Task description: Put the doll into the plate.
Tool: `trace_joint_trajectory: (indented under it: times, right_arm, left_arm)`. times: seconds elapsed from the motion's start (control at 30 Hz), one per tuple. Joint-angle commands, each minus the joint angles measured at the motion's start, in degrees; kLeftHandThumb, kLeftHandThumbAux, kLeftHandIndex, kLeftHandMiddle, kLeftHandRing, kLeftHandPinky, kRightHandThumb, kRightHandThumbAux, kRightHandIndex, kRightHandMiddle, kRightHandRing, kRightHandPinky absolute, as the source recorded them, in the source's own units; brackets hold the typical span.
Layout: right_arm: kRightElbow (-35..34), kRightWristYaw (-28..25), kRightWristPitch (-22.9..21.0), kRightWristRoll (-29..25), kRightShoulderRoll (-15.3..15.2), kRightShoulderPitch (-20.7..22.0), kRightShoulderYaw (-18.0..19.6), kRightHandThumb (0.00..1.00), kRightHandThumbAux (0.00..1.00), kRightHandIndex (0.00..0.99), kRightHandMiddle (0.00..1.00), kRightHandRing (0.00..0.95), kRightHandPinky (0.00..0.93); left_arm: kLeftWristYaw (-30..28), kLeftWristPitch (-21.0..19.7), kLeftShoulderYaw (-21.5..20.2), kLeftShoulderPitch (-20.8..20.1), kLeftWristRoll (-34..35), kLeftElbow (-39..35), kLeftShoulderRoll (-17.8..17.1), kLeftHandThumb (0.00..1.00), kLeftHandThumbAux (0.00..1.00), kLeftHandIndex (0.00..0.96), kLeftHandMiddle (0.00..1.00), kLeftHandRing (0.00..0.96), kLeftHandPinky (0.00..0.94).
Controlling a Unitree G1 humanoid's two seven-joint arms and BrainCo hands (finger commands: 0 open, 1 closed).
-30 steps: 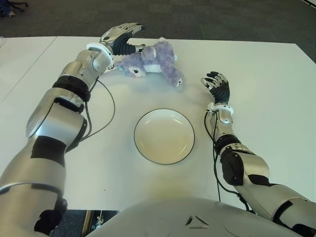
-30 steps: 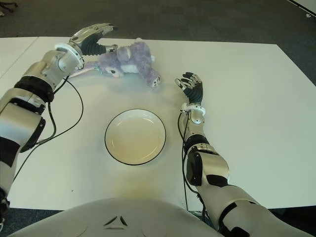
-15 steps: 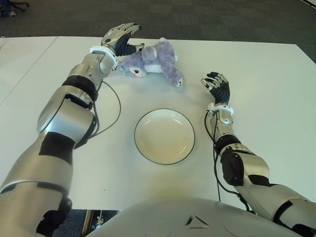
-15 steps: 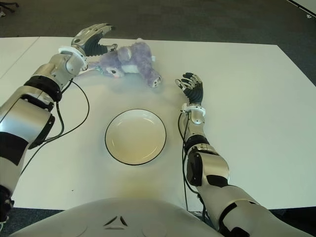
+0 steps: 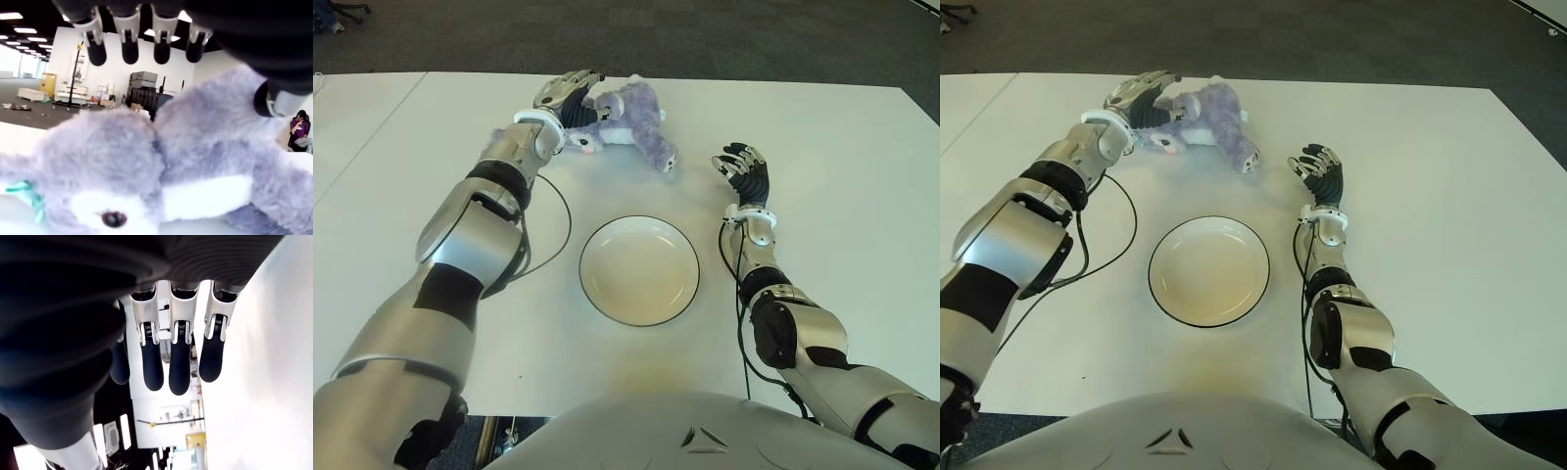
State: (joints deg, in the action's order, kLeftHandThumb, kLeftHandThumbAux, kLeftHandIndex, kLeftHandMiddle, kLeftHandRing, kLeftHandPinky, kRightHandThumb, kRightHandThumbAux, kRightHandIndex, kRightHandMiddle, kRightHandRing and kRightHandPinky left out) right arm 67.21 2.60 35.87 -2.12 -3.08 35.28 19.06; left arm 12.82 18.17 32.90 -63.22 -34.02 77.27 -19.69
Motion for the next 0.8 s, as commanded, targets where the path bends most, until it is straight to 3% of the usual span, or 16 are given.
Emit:
trace_joint_trajectory:
  times: [0.03,0.5,0.8]
  right_arm:
    - [9.3,0.1,-2.6,-1.3,3.0,-16.3,1.6,0.198,0.855,0.3,0.322,0.332,0.342]
    - [9.3,0.7,-2.3,-0.7,2.5,-16.8,1.1,0.191,0.853,0.311,0.322,0.333,0.346]
    - [9.3,0.8,-2.5,-0.4,2.2,-17.2,0.8,0.198,0.844,0.307,0.326,0.333,0.334]
  left_arm:
    - [-1.7,-3.7,1.6,5.5,-3.5,2.6,1.6,0.387,0.318,0.0,0.0,0.0,0.0]
    - [-4.1,-7.3,2.7,12.5,-4.7,3.3,5.3,0.357,0.369,0.0,0.0,0.0,0.0]
    - [-8.0,-7.0,1.8,12.8,-3.5,3.3,6.5,0.407,0.413,0.038,0.0,0.0,0.0]
